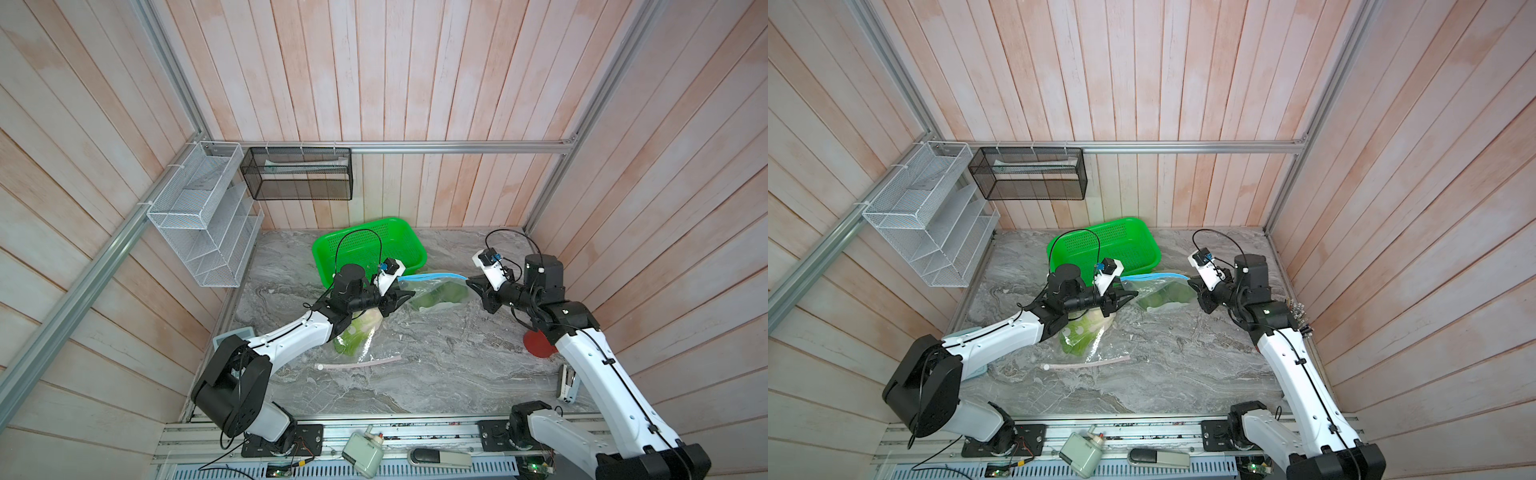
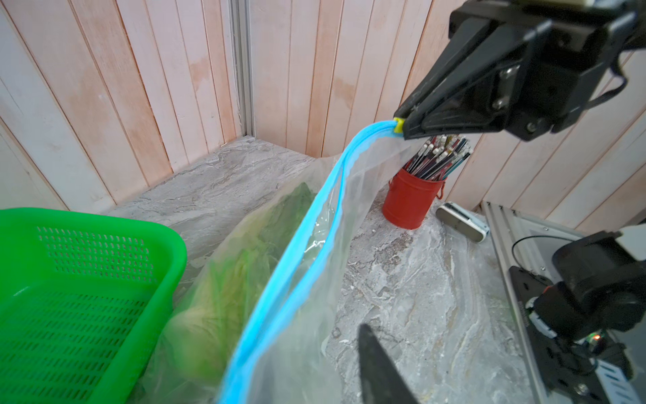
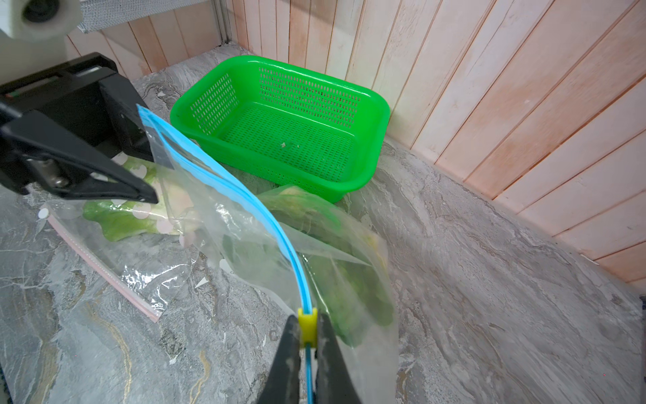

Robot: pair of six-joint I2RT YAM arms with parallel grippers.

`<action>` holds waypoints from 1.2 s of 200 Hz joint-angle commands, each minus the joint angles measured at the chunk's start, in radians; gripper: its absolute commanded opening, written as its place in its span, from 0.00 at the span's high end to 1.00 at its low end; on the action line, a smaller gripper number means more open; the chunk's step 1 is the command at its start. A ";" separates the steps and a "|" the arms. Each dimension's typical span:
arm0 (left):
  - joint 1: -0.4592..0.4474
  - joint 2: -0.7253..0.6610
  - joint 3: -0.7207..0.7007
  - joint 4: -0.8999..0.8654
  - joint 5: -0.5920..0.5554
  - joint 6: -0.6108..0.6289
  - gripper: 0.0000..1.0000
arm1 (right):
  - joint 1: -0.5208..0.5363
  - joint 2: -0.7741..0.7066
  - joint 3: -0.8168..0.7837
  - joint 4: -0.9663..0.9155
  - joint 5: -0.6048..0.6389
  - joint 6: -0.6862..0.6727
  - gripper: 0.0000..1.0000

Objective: Open the zip-top bag and take out the chinese cabbages
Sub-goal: Unzip the zipper on the zipper food storage bag.

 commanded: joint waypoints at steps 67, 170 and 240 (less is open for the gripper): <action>0.037 0.014 0.064 -0.003 -0.156 -0.041 1.00 | -0.001 0.000 0.069 -0.144 0.119 -0.090 1.00; 0.056 -0.038 0.032 -0.035 -0.231 -0.049 1.00 | -0.006 -0.007 0.136 -0.285 0.245 -0.130 0.98; 0.069 -0.058 0.024 -0.041 -0.280 -0.057 1.00 | -0.009 -0.009 0.197 -0.382 0.328 -0.142 0.96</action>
